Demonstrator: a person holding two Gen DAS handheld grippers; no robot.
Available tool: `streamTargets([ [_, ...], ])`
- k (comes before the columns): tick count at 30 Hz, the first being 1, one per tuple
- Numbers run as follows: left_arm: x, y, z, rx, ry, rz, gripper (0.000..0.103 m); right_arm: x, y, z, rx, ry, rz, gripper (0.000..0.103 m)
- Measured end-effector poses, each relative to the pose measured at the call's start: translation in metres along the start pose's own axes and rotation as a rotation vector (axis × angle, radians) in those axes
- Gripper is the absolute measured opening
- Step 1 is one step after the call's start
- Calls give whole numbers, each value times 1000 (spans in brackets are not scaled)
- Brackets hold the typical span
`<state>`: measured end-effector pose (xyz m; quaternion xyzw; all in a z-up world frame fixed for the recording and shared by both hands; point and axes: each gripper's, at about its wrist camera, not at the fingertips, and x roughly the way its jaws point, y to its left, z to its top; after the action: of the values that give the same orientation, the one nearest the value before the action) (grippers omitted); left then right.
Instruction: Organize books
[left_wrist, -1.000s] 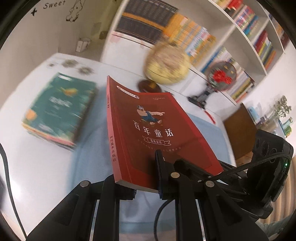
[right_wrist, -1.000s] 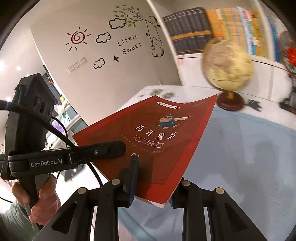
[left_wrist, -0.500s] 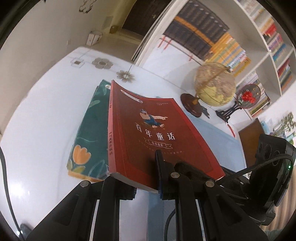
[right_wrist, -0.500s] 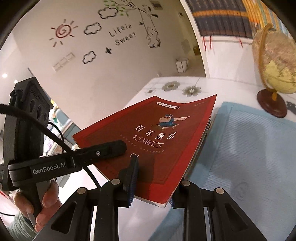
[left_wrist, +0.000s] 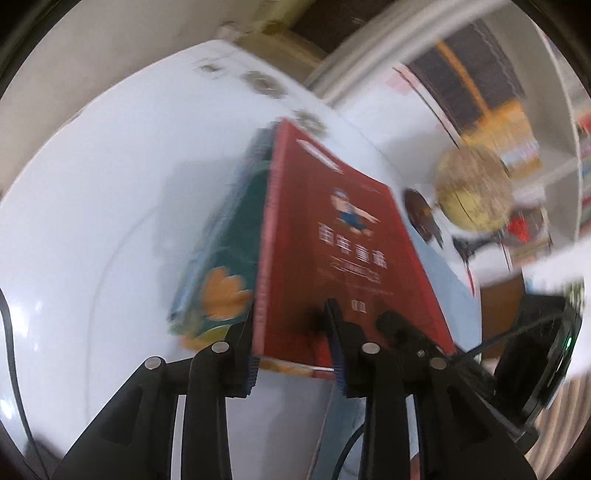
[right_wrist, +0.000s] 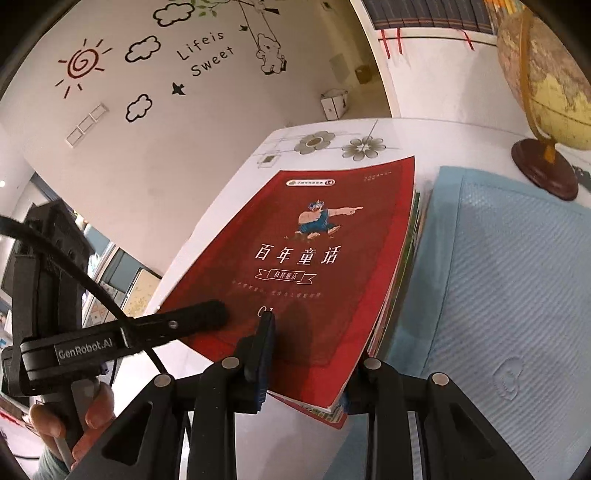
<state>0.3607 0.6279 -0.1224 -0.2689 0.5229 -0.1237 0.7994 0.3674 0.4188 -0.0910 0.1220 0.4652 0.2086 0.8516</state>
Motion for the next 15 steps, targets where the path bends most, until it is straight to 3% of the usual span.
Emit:
streamTargets([
  [6, -5, 21, -2, -59, -23, 21, 28, 14, 4, -5, 14, 30, -16, 27],
  [10, -10, 20, -2, -43, -51, 33, 28, 20, 1, -8, 35, 47, 19, 27],
  [15, -10, 20, -3, -39, -57, 42, 28, 24, 3, -13, 19, 39, 5, 27],
])
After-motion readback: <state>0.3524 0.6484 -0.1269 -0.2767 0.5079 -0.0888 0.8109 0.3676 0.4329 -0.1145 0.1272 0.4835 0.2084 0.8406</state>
